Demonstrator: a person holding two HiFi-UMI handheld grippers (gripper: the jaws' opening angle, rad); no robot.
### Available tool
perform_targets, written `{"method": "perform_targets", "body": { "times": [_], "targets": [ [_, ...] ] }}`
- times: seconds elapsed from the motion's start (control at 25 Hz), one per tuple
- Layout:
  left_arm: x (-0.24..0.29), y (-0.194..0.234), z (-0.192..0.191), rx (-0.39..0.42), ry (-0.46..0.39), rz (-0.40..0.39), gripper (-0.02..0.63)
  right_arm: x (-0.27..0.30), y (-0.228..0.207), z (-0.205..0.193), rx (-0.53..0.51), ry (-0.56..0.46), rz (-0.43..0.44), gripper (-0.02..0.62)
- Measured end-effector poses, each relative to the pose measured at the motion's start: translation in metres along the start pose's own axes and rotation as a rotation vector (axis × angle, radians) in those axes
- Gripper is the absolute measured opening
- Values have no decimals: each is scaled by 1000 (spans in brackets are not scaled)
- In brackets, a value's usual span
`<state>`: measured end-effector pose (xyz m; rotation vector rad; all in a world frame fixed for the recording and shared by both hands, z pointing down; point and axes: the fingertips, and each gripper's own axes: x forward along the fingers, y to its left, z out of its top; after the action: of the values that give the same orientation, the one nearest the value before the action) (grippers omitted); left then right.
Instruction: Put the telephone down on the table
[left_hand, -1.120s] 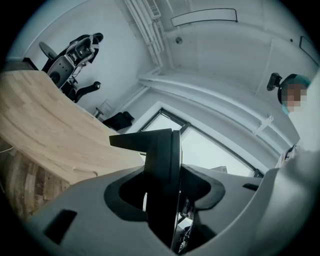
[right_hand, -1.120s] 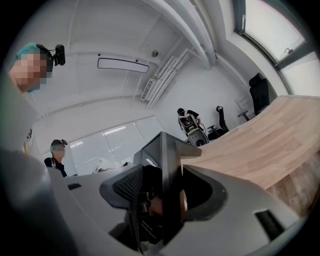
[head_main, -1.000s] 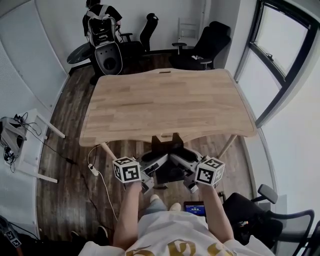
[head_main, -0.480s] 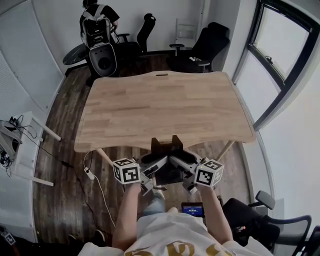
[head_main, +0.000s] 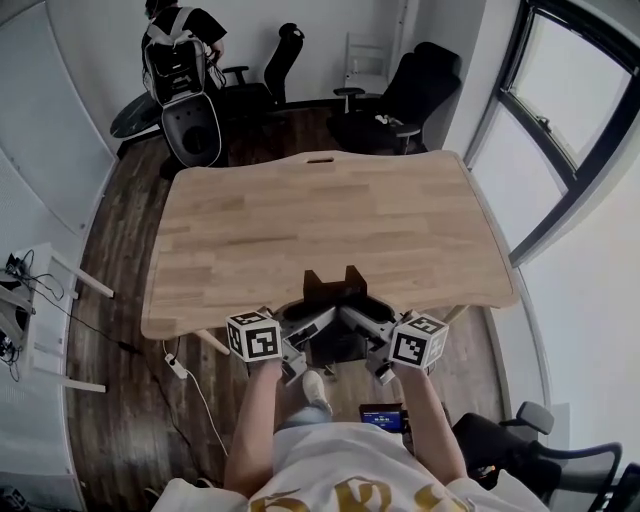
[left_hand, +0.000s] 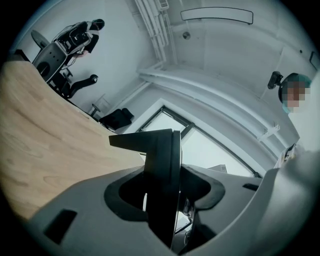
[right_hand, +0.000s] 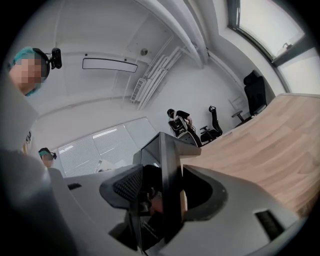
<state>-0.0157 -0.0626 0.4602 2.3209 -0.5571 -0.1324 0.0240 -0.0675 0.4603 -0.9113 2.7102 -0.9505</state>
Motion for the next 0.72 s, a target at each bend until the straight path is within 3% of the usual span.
{"method": "perform_targets", "body": {
  "times": [0.32,0.72],
  "targets": [
    [12,59,57,-11,21,-21,196,65,-36,34,12,-7,-33,244],
    [30,106,91,-4,68,-67,196,107,-73,54,27,-44,-88,244]
  ]
}}
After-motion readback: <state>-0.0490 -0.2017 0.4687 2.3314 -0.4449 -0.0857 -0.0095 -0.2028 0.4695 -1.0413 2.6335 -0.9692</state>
